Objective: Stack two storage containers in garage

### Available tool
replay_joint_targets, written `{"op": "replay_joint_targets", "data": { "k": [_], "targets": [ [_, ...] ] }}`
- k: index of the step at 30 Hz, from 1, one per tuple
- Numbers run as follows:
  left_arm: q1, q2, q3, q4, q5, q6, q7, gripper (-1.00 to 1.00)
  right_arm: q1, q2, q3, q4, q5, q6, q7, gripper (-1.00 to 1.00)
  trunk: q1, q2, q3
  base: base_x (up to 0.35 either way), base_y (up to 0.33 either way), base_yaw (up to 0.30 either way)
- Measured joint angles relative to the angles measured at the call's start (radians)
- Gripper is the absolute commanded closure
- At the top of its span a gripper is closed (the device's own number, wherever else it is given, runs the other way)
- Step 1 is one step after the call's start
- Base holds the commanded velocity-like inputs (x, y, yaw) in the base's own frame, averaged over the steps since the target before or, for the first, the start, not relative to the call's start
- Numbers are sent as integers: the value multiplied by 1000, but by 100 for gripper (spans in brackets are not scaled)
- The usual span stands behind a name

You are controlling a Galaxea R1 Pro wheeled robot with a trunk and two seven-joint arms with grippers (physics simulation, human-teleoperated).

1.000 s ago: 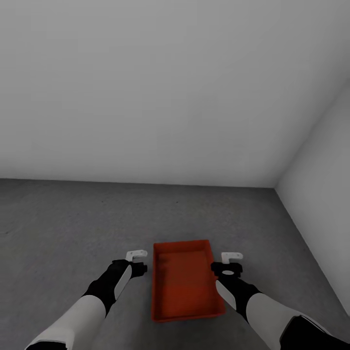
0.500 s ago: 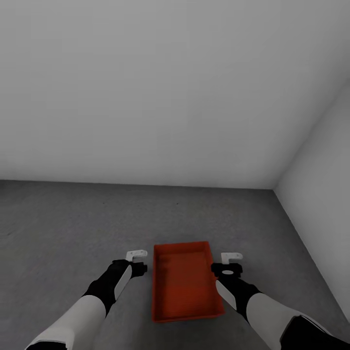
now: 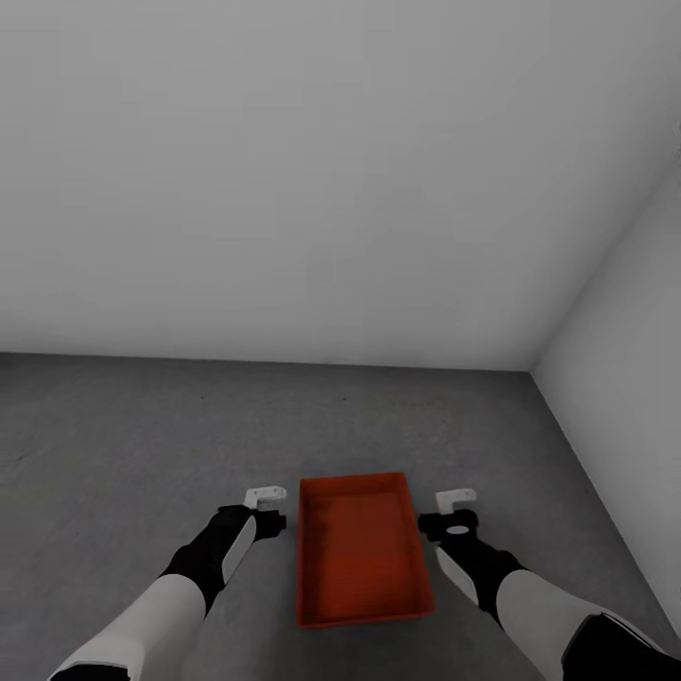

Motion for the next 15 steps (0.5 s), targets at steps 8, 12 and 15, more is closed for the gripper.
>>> {"op": "replay_joint_targets", "data": {
  "k": [8, 12, 15],
  "targets": [
    [0, 2, -1, 42, 8, -4, -7, -100, -9, 1, 0, 8, 3, 2, 6, -100, -31, 56, 33, 0, 0, -59],
    [1, 8, 0, 101, 7, -7, -8, -100, -10, 2, -1, 9, 2, 3, 7, -100, -46, 84, 48, 0, 0, -16],
    [1, 19, 0, 153, 10, -9, -9, -100, -11, 0, -1, 12, 5, -1, 7, -100, -58, 105, 58, 0, 0, -4]
  ]
}}
